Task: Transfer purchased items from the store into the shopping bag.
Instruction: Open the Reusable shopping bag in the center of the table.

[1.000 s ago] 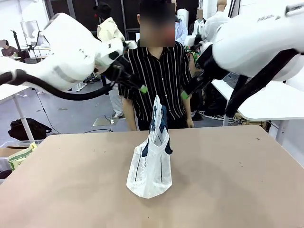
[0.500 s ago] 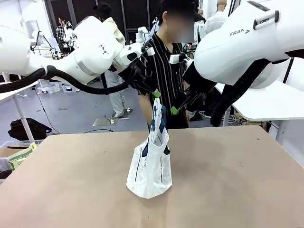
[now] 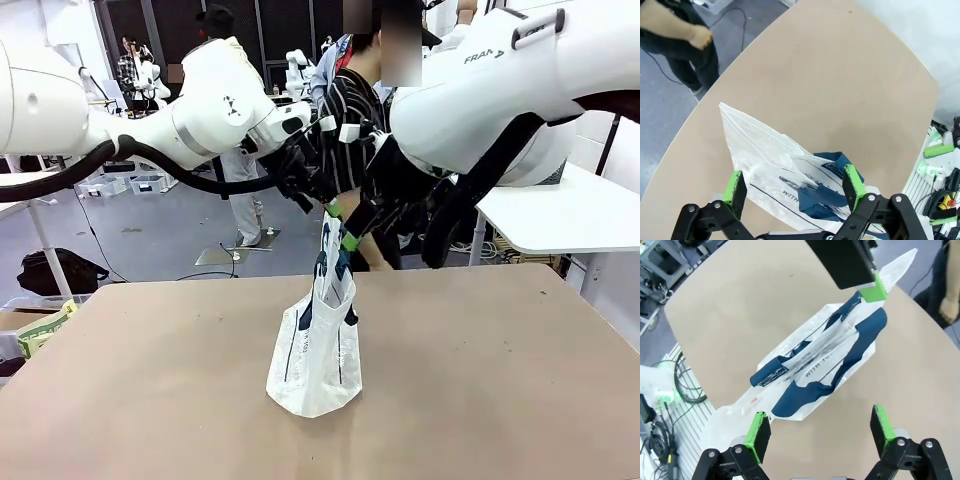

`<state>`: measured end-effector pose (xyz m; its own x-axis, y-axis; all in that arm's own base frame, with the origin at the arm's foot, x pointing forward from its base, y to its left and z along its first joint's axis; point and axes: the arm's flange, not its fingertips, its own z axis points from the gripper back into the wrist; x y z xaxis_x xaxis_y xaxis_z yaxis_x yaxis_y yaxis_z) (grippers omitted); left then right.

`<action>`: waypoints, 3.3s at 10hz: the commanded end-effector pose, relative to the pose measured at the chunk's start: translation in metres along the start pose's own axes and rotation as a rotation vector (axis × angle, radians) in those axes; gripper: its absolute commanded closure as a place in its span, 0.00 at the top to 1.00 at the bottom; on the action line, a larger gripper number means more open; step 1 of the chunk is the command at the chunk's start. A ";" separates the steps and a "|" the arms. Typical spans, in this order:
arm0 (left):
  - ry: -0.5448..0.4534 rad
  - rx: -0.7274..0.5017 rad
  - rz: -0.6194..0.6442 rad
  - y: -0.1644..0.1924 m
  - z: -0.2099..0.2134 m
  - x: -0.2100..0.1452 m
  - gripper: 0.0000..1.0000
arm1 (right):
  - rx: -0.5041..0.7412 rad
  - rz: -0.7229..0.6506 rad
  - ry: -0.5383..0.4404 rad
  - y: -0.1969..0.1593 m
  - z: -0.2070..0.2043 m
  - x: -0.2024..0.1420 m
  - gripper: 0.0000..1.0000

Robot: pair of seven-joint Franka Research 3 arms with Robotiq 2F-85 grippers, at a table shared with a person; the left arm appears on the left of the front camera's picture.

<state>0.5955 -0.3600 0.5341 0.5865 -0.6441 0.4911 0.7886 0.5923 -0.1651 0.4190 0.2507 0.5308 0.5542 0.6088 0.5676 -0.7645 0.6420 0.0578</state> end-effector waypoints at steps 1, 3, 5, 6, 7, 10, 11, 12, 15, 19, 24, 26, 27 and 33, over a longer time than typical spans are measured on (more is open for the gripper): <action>0.028 -0.001 0.021 0.005 0.004 0.007 1.00 | 0.036 -0.001 -0.001 -0.004 -0.011 0.002 1.00; 0.063 -0.006 0.030 0.008 -0.001 0.003 1.00 | 0.040 -0.026 0.004 -0.004 -0.026 0.006 1.00; 0.084 -0.006 0.033 0.008 -0.001 0.001 1.00 | 0.056 -0.030 0.029 -0.001 -0.036 0.006 1.00; 0.087 -0.007 0.040 0.011 -0.004 0.002 1.00 | 0.060 -0.038 0.027 -0.003 -0.040 0.007 1.00; 0.097 -0.001 0.043 0.010 -0.009 0.004 1.00 | 0.061 -0.040 0.026 -0.002 -0.044 0.008 1.00; 0.163 0.028 0.054 0.007 -0.018 0.005 1.00 | 0.057 -0.042 0.038 0.002 -0.057 0.007 1.00; 0.169 0.029 0.058 0.009 -0.019 0.005 1.00 | 0.039 -0.037 0.040 0.003 -0.061 0.008 1.00; 0.177 0.027 0.061 0.009 -0.019 0.005 1.00 | 0.025 -0.035 0.049 0.003 -0.065 0.008 1.00; 0.205 0.030 0.080 0.007 -0.019 0.004 1.00 | -0.026 -0.012 0.058 0.003 -0.072 0.007 0.82; 0.222 0.044 0.082 0.007 -0.020 0.002 0.25 | -0.032 -0.024 0.053 0.004 -0.070 0.007 0.09; 0.261 0.056 0.076 0.016 -0.010 -0.012 0.00 | -0.080 -0.029 0.063 0.003 -0.066 0.008 0.00; 0.263 0.077 0.095 0.027 0.007 -0.029 0.00 | -0.099 -0.037 0.065 0.002 -0.065 0.009 0.00; 0.266 0.087 0.102 0.035 0.021 -0.043 0.00 | -0.112 -0.046 0.068 -0.001 -0.065 0.010 0.00; 0.197 0.196 0.368 0.082 0.134 -0.189 0.00 | -0.179 -0.101 0.072 -0.004 -0.056 0.024 0.00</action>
<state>0.5449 -0.1321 0.5508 0.8558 -0.4724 0.2109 0.5035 0.8542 -0.1298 0.4514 0.2857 0.4961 0.6352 0.5722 0.5188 -0.6588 0.7520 -0.0228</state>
